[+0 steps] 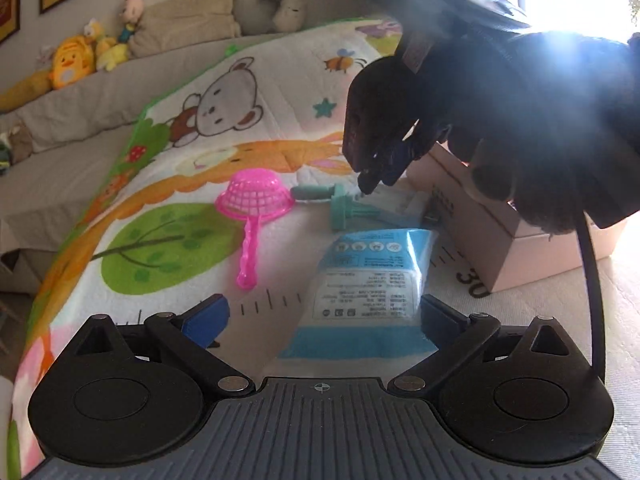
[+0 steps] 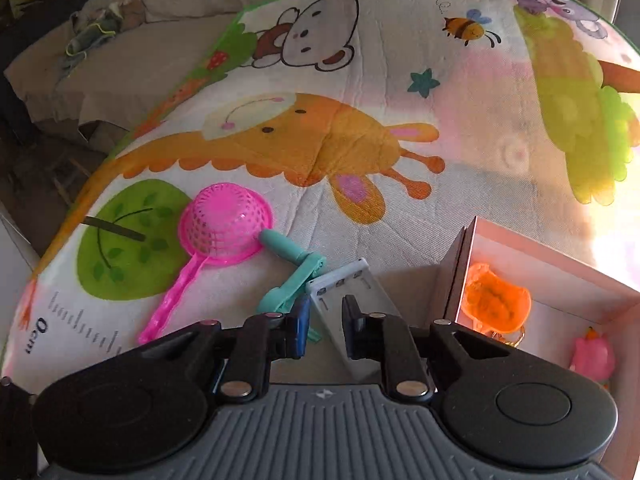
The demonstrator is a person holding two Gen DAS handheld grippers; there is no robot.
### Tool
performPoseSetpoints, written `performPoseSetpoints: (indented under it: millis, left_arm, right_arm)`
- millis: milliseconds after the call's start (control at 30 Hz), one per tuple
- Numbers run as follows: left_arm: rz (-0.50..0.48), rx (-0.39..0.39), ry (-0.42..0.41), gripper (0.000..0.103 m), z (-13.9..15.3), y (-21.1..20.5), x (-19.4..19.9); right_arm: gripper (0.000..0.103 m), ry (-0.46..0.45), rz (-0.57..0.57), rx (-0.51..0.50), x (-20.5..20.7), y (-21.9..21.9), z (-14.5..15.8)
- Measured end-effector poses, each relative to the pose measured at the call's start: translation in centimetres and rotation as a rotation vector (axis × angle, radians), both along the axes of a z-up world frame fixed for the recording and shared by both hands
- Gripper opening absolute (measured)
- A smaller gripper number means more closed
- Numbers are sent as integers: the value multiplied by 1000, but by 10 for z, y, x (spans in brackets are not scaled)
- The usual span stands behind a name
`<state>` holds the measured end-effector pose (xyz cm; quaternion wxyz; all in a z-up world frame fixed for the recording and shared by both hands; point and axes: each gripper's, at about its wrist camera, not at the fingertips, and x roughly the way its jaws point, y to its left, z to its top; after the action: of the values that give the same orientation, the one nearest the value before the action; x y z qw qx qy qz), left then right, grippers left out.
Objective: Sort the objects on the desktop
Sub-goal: 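Drop the yellow pudding toy into the pink box with the right gripper, then grasp the white battery charger with the right gripper and lift it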
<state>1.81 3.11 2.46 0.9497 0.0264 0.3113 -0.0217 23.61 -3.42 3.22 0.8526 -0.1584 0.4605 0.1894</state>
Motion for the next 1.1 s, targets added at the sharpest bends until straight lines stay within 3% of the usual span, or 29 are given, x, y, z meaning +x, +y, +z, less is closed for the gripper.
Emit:
performPoseSetpoints:
  millis: [100, 167, 467, 800, 1100]
  left_arm:
    - [2, -9, 12, 103, -2, 5, 2]
    - [-11, -22, 14, 103, -3, 6, 2]
    - [-18, -8, 8, 103, -2, 10, -9]
    - [-36, 10, 43, 103, -4, 23, -49]
    - [-84, 38, 55, 103, -7, 13, -73]
  right_arm:
    - [17, 3, 4, -77, 8, 10, -15]
    - [17, 7, 0, -67, 9, 10, -16]
    - [17, 160, 30, 102, -24, 0, -11]
    - [18, 179, 107, 155, -88, -8, -10]
    - [18, 163, 73, 202, -138, -51, -10]
